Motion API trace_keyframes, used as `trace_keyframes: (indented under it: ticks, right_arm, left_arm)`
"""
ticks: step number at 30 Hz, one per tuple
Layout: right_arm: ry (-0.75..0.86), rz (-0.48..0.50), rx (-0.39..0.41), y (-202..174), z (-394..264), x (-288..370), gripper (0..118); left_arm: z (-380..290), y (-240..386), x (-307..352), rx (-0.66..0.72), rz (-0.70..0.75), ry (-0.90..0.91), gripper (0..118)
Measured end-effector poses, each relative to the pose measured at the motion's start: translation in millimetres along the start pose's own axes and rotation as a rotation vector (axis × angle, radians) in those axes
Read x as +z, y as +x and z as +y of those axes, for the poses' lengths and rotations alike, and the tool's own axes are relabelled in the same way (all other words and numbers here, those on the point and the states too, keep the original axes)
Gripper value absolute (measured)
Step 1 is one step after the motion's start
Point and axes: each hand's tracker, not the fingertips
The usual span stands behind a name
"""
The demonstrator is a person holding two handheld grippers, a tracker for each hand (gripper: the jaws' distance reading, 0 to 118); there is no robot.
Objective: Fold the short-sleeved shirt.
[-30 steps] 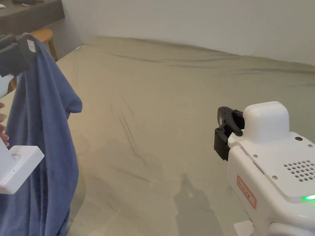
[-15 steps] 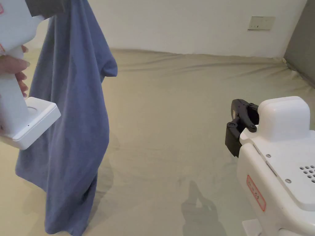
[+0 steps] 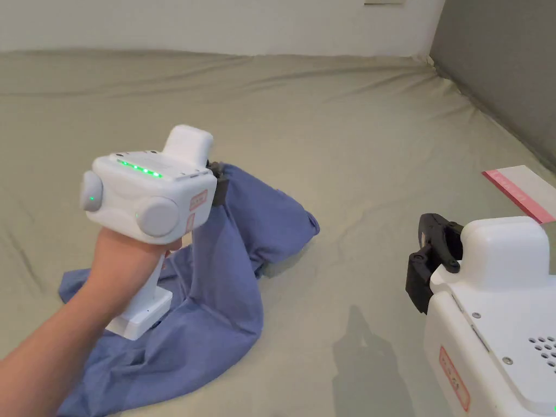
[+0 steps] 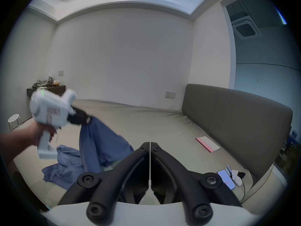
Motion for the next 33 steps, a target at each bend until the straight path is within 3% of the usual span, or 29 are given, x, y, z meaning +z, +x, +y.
trace_keyframes:
  ticks: [8,9,11,13,14,15,17,25,29,31,33]
  right_arm:
    - [-0.098,0.018,0.011,-2.0,-27.7,-30.1,3]
    - [-0.104,0.022,0.015,-3.5,-28.7,-31.7,3]
    - [-0.111,0.032,0.028,-7.8,-29.3,-34.3,3]
    - [-0.111,0.047,0.045,-12.4,-26.6,-33.8,3]
    - [-0.107,0.057,0.057,-14.7,-24.5,-33.6,3]
    - [-0.101,0.064,0.068,-16.6,-21.1,-32.7,3]
    - [-0.079,0.081,0.087,-19.3,-12.8,-29.5,3]
    - [0.080,0.135,0.130,-42.8,46.0,-9.8,3]
    - [0.158,0.169,0.103,-62.2,68.1,5.1,3]
    - [0.186,0.179,0.097,-73.5,73.4,13.7,3]
    - [0.213,0.193,0.101,-85.4,75.3,21.7,3]
  left_arm:
    - [-105.9,4.3,-59.2,0.054,0.033,-0.304,0]
    - [-109.4,2.6,-57.7,0.057,0.035,-0.302,6]
    - [-110.6,-1.5,-46.5,0.086,0.009,-0.306,27]
    - [-105.0,-7.2,-32.5,0.124,0.009,-0.281,90]
    - [-100.3,-12.9,-21.0,0.130,0.019,-0.265,108]
    - [-94.8,-18.1,-8.3,0.160,0.014,-0.221,110]
    - [-81.2,-28.6,26.1,0.210,0.001,-0.122,109]
    - [-34.3,-50.0,204.8,0.191,0.217,0.294,111]
    - [-35.6,-38.3,275.5,0.182,0.332,0.420,105]
    - [-42.1,-29.8,298.6,0.176,0.404,0.453,74]
    - [-49.8,-21.9,311.3,0.177,0.482,0.461,25]
